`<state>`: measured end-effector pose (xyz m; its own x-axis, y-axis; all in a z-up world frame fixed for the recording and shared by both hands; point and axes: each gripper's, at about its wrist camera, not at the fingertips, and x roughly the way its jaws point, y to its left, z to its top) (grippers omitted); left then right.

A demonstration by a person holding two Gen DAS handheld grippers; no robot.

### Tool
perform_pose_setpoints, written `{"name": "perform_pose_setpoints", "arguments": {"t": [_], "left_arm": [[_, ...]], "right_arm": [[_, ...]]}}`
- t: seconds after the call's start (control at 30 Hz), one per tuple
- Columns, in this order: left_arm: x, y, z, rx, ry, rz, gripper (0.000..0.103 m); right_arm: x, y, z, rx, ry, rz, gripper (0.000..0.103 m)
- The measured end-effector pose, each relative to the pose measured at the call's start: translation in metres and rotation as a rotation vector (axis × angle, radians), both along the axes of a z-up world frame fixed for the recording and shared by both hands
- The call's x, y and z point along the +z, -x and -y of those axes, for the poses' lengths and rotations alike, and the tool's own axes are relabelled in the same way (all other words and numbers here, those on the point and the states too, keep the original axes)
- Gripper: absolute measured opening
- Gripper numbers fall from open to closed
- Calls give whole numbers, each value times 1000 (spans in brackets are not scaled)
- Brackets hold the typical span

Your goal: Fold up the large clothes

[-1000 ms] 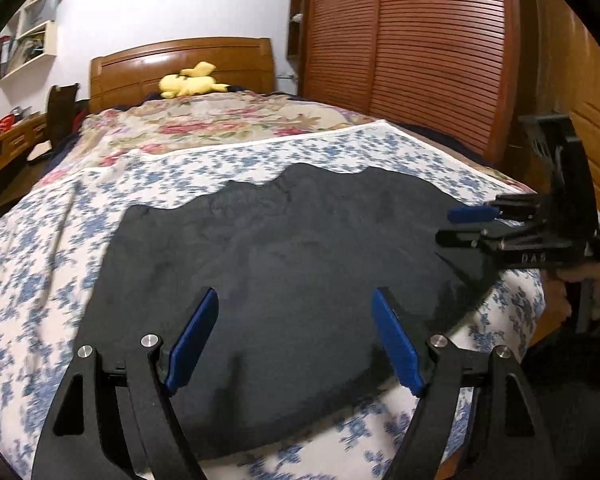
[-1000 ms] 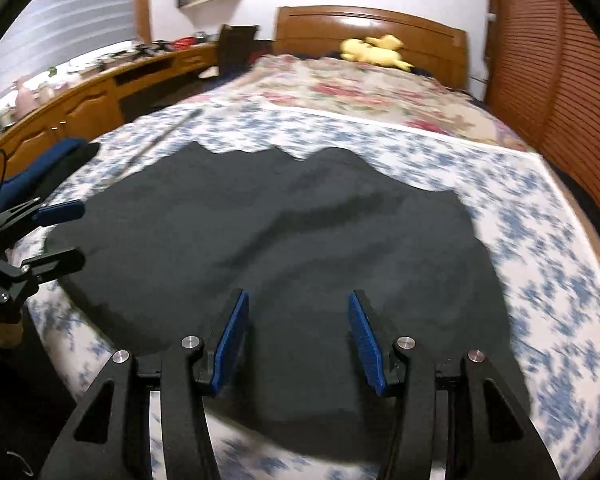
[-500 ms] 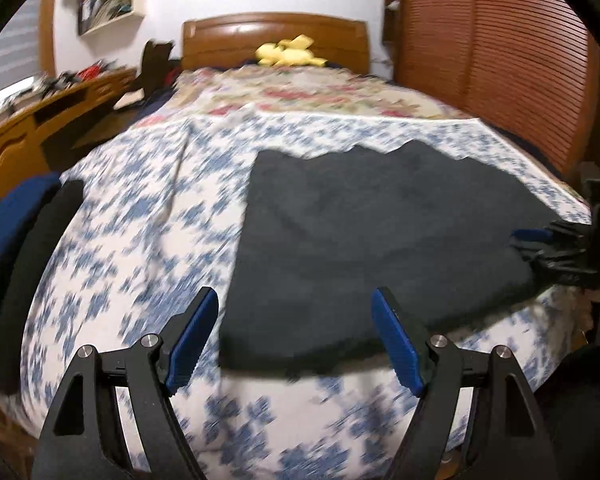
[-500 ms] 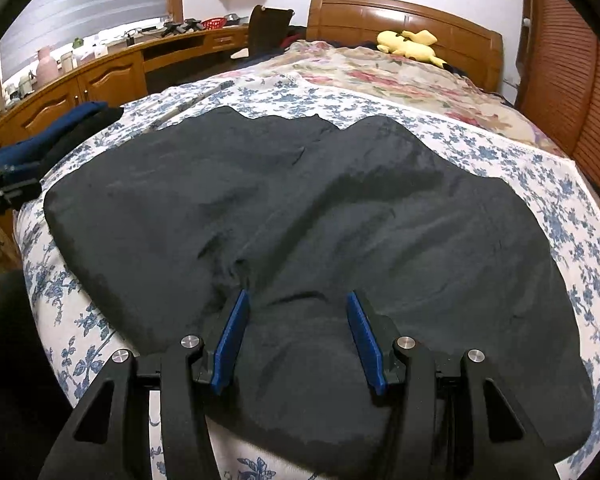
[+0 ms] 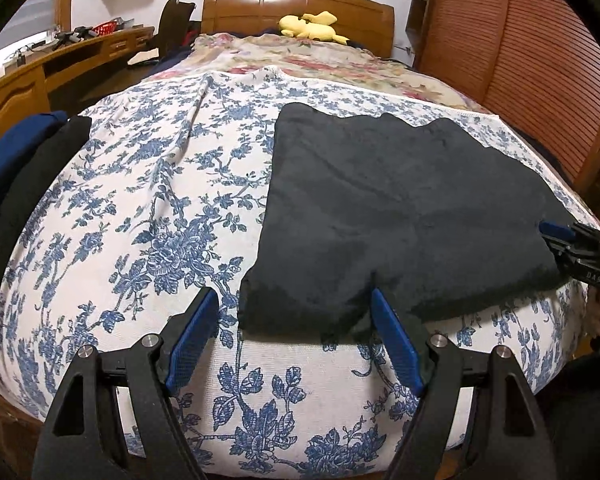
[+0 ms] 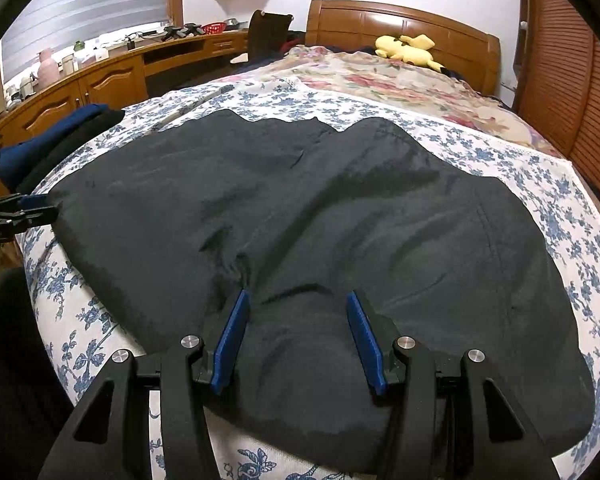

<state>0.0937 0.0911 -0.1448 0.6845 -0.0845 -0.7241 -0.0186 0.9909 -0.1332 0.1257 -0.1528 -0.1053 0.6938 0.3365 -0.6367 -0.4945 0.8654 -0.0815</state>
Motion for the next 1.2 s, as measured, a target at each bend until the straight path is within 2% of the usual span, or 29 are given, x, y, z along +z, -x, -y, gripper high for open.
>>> {"name": "perform_pose_setpoints", "arguments": {"t": [0.1,0.17,0.23,0.5,0.6,0.63,0.67,0.73,0.93,1.2], "left_arm": [[0,0,1,-8,10,-3,70],[0,1,1,-9,19,-4,59],[0,1,2,-4,12,-6,54],[0,0,-1,4,24,-13,49],[0,-1,-1,8,15,-16,33],[1,-2,-2,13,15,-19,19],[5,0,-3,14,36,-12,14],[18,2,2,5,34,28,11],[57,2,31,-53,-44,115,8],[89,-8,61,-99,-89,180,6]], "right_arm": [[0,0,0,1,-1,0,53],[0,0,0,1,0,0,53],[0,0,0,1,0,1,53],[0,1,-1,1,1,1,53],[0,1,-1,0,1,2,53],[0,1,-1,0,1,1,53],[0,1,-1,0,1,1,53],[0,1,-1,1,2,1,53],[1,2,1,1,11,2,53],[6,4,10,8,2,-5,53]]}}
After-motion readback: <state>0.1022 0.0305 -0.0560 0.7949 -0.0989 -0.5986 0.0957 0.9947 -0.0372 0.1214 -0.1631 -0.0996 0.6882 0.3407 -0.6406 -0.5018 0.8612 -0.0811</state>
